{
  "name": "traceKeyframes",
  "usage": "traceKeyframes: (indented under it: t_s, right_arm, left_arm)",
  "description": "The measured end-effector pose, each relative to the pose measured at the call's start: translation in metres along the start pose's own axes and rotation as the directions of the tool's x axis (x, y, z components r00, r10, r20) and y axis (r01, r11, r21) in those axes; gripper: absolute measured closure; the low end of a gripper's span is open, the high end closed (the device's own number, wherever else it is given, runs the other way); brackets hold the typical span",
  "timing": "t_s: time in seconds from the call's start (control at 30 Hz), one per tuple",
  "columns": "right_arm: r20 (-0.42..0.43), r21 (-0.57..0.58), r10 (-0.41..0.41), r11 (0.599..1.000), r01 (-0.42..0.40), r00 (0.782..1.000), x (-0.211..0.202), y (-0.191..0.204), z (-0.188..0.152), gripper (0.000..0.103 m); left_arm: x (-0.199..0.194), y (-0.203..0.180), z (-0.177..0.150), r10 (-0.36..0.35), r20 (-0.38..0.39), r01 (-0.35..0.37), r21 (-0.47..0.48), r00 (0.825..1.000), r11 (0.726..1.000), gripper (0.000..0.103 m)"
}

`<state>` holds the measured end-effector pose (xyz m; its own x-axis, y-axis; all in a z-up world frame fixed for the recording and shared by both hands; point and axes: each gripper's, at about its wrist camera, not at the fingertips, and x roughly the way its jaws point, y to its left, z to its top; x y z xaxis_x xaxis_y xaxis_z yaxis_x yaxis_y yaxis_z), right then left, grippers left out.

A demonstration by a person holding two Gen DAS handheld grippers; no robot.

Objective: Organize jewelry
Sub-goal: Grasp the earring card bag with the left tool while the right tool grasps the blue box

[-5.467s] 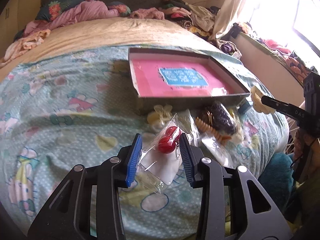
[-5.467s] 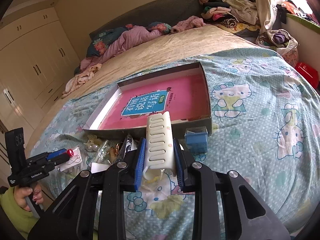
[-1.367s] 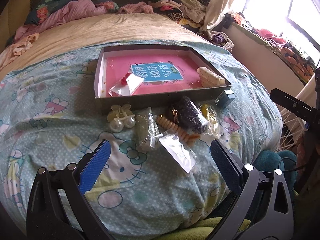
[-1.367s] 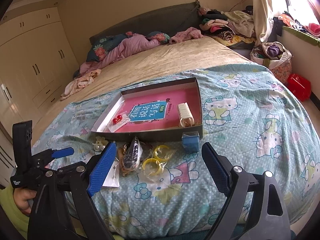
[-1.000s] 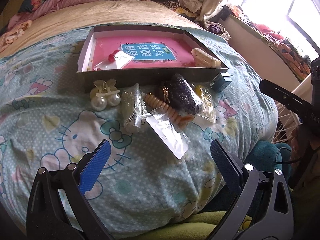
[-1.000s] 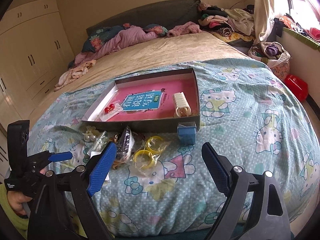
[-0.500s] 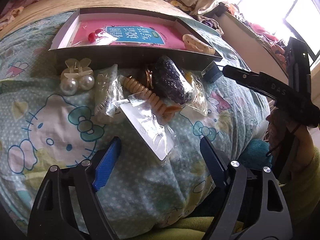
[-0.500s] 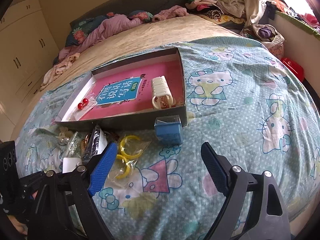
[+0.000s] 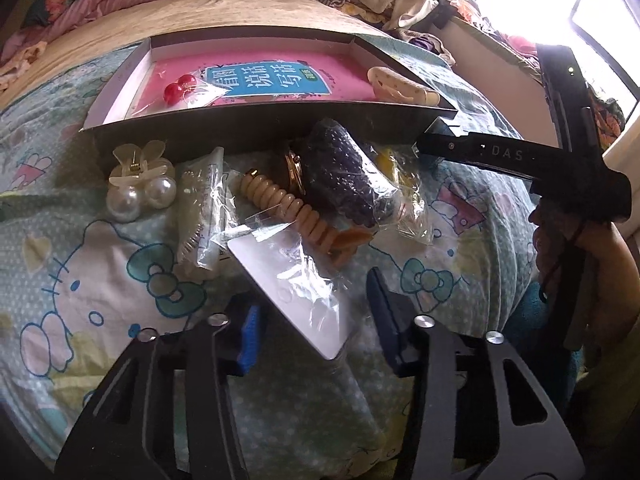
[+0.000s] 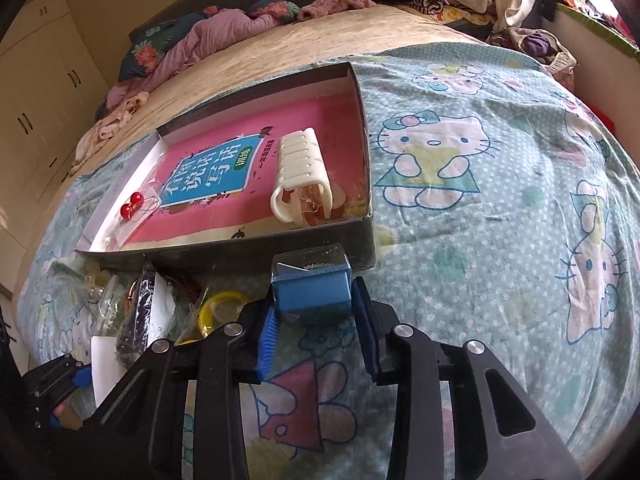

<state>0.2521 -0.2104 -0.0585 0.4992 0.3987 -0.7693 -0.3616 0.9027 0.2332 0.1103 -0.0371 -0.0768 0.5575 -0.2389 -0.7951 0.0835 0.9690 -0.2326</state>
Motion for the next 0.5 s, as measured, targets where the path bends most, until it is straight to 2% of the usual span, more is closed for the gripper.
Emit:
traceKeyframes:
  t_s: [0.1,0.37,0.5]
  right_arm:
    - [0.031,-0.014,0.007,1.0,-0.007,1.0,-0.011,0.003,-0.001,0.071]
    - [0.077,-0.033,0.052,0.998,-0.05,0.996,-0.045,0.01,-0.013,0.071]
    - [0.09,-0.032,0.072,0.997,-0.069,0.993,-0.059,0.014,-0.021,0.071]
  left_arm:
    - [0.0,-0.001,-0.001,-0.014,0.001,0.014,0.016,1.0,1.0,0.08]
    - [-0.021,-0.006,-0.002,-0.052,0.041,0.05,0.058,0.998,0.997,0.082]
    - [-0.037,-0.005,0.001,-0.047,0.078,0.042,0.06,0.996,0.997,0.082]
